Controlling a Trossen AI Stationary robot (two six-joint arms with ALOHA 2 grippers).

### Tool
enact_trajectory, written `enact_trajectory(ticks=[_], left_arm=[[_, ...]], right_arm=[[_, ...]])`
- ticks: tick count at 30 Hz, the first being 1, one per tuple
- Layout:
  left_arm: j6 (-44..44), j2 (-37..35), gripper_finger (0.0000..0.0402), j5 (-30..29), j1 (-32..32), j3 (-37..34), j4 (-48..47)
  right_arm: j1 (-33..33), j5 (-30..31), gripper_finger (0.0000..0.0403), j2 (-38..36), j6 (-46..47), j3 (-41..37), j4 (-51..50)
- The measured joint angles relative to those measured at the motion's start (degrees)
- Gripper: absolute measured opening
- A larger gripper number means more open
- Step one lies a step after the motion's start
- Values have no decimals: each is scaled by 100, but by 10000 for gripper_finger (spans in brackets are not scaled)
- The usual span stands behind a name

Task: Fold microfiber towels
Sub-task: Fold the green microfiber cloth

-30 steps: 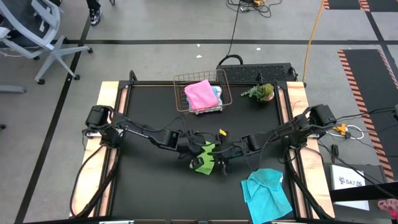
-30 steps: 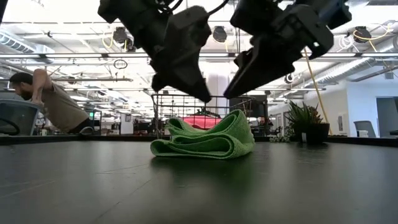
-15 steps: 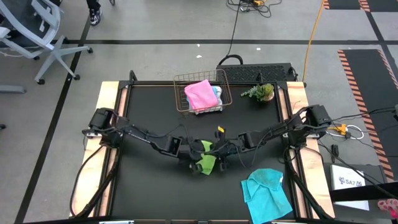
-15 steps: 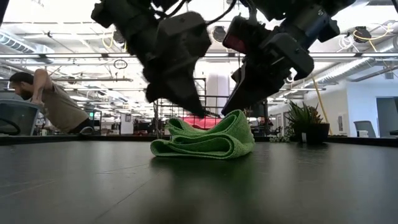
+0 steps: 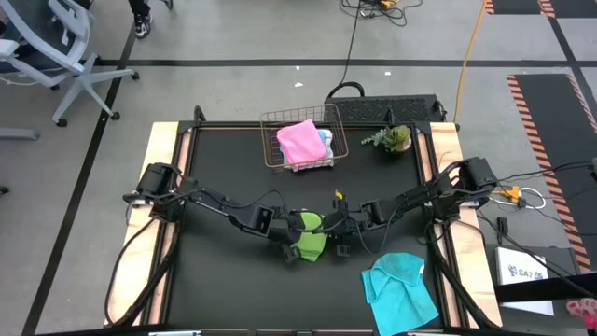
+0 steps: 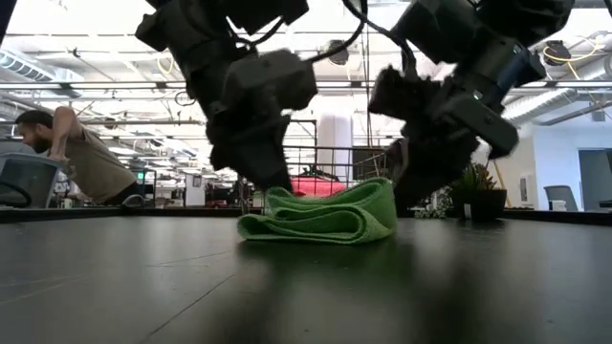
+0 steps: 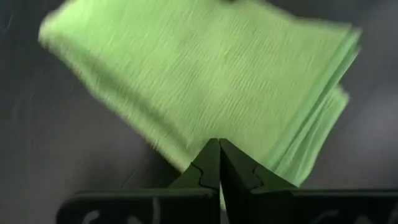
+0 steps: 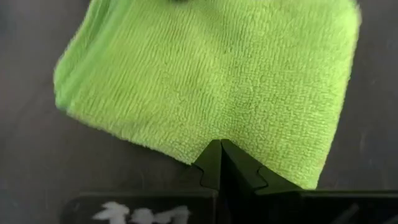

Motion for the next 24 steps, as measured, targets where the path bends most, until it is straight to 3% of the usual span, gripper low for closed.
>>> enact_trajectory(ticks=[5,12,19,24], left_arm=[[10,101,9,3,-22,-4,-489],[-19,186,3,-1,-9,-2,-380],[-45,-275,3,-70,28,-10,-1092],[-23,-584,9,-89,59,-4,-683]], right_arm=[[-63,4,0,-2,-2,-93,94],[-97,-213,0,-171,113,-95,946],[145,-607,0,-490,367,-85,1041],[375,-727,0,-271,457,-89,902]])
